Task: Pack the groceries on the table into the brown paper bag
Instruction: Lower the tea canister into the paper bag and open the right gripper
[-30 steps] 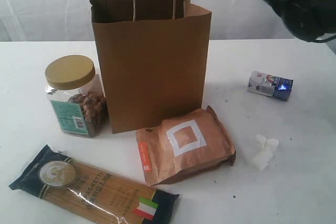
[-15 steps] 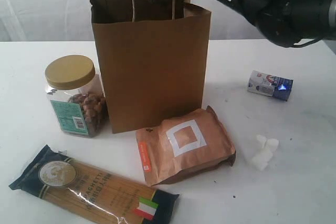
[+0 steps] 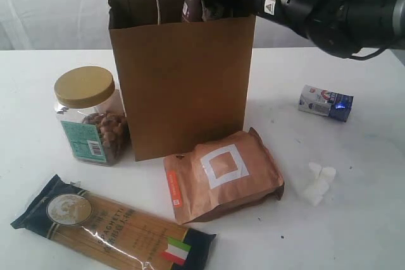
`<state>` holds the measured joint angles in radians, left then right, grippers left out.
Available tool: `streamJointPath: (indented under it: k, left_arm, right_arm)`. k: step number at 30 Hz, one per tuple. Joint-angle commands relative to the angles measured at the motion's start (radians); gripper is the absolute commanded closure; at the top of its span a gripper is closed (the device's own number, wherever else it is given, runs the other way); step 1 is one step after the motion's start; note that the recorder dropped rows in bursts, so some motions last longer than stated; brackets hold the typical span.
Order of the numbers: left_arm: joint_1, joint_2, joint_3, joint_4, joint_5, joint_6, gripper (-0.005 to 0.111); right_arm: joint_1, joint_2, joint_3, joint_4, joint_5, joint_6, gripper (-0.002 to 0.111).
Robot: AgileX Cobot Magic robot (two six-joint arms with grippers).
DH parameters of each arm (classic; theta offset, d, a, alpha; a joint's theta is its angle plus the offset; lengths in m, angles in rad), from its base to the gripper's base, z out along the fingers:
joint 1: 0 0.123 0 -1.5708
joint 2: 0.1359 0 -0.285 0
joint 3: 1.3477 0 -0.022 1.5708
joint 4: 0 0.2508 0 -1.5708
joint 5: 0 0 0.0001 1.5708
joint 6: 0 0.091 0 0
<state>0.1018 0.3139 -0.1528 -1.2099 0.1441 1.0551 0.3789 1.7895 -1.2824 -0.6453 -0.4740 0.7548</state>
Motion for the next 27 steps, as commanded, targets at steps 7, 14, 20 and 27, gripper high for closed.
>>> streamJointPath:
  k: [7,14,20,27]
  left_arm:
    - [-0.008,-0.006,0.004,-0.012,0.006,-0.002,0.107]
    - [-0.008,-0.006,0.004,-0.012,0.006,-0.002,0.107]
    - [-0.008,-0.006,0.004,-0.012,0.006,-0.002,0.107]
    - [-0.008,-0.006,0.004,-0.012,0.006,-0.002,0.107]
  right_arm:
    - [0.009,-0.016,-0.014,-0.036,0.061,-0.107,0.107]
    - [0.009,-0.016,-0.014,-0.038,0.061,-0.107,0.085]
    - [0.009,-0.016,-0.014,-0.038,0.061,-0.107,0.076]
    - [0.009,-0.016,-0.014,-0.038,0.061,-0.109,0.052]
